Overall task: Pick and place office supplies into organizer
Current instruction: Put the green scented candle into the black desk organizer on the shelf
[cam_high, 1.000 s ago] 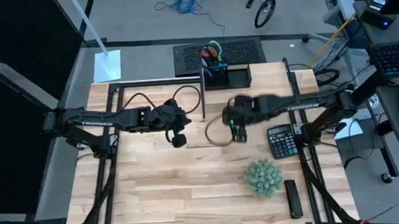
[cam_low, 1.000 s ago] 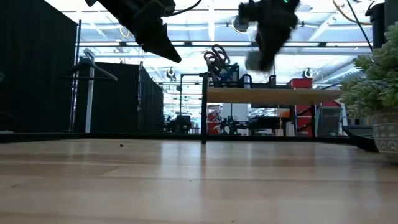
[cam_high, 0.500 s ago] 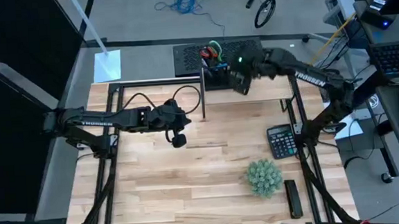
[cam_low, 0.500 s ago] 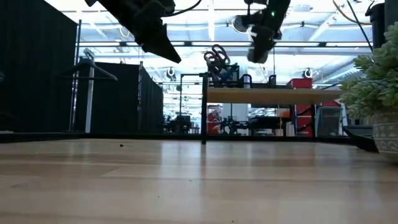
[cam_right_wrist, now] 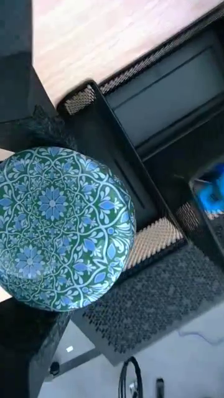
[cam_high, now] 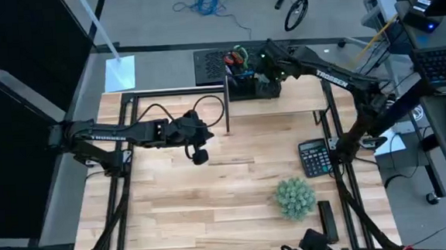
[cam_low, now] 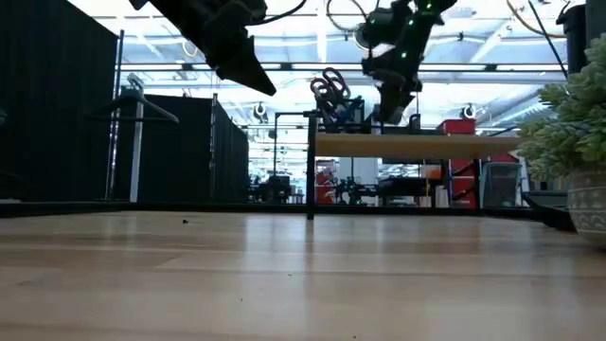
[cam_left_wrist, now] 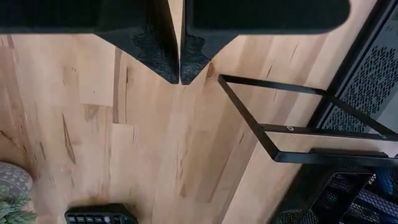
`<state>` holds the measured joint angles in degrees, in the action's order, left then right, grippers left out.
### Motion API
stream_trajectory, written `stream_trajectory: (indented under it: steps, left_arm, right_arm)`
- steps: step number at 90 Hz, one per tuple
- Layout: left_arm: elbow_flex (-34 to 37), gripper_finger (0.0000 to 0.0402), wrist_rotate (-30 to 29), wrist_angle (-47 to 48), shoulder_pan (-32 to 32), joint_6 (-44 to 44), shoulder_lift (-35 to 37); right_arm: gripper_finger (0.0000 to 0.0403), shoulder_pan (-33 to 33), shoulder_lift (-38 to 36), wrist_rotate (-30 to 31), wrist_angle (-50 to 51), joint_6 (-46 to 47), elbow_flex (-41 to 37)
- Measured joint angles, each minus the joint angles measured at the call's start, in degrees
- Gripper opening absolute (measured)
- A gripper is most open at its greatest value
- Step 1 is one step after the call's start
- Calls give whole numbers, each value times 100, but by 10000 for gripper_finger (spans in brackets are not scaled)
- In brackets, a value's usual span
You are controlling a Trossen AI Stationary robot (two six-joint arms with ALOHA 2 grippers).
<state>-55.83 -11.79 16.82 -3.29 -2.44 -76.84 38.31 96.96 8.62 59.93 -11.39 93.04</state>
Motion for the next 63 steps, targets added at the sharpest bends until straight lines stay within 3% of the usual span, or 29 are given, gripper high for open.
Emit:
stream_trajectory:
  steps: [63]
  left_arm:
    - [0, 3, 0, 6, -2, 0, 0]
  right_arm:
    - [289, 28, 291, -65, 290, 320, 0]
